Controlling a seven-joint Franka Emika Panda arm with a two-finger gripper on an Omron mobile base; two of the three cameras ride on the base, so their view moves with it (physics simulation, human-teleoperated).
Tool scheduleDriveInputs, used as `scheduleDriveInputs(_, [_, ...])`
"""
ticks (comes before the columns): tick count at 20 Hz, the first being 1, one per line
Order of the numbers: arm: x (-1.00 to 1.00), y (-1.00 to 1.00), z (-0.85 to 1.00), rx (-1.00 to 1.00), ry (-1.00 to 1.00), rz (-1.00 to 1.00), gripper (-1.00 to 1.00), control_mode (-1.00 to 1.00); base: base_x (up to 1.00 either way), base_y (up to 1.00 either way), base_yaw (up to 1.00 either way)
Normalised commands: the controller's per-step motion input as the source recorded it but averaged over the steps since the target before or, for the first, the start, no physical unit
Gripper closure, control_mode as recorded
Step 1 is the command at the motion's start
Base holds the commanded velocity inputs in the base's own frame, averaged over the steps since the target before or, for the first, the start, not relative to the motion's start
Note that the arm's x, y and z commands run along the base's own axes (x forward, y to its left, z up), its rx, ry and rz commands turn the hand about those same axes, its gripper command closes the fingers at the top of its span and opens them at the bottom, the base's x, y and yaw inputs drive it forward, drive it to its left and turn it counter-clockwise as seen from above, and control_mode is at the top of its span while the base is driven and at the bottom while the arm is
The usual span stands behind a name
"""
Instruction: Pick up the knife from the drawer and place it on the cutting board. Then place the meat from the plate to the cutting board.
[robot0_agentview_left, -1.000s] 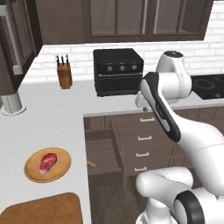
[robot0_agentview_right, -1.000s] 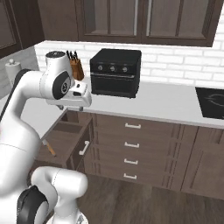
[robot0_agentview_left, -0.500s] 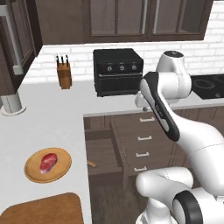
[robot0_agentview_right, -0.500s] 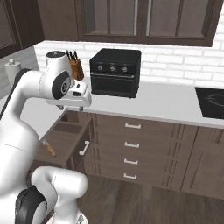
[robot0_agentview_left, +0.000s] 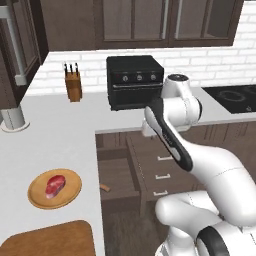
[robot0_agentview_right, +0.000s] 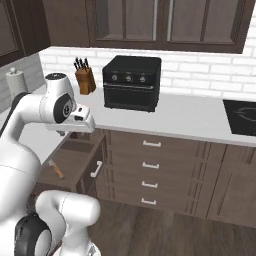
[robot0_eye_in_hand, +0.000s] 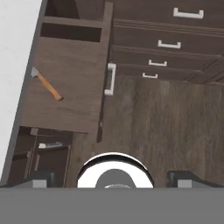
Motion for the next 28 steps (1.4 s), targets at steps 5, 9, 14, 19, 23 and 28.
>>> scheduleDriveInputs(5, [0.35,0.50,-1.00,0.00,0.18,0.00,-1.00,-1.00,0.00,0.00,0.00])
scheduleDriveInputs(9, [0.41,0.34,-0.82,-0.02,0.09,0.00,-1.00,-1.00,0.00,0.00,0.00])
scheduleDriveInputs(14, [0.35,0.13,-0.46,-0.06,0.00,0.00,-1.00,-1.00,0.00,0.00,0.00])
scheduleDriveInputs(19, [0.29,-0.06,-0.73,-0.02,0.00,0.00,-1.00,-1.00,0.00,0.00,0.00])
scheduleDriveInputs(23, [0.30,-0.03,-0.64,0.00,0.00,0.00,-1.00,-1.00,0.00,0.00,0.00])
scheduleDriveInputs(28, [0.38,0.08,-0.51,0.00,0.00,0.00,-1.00,-1.00,0.00,0.00,0.00])
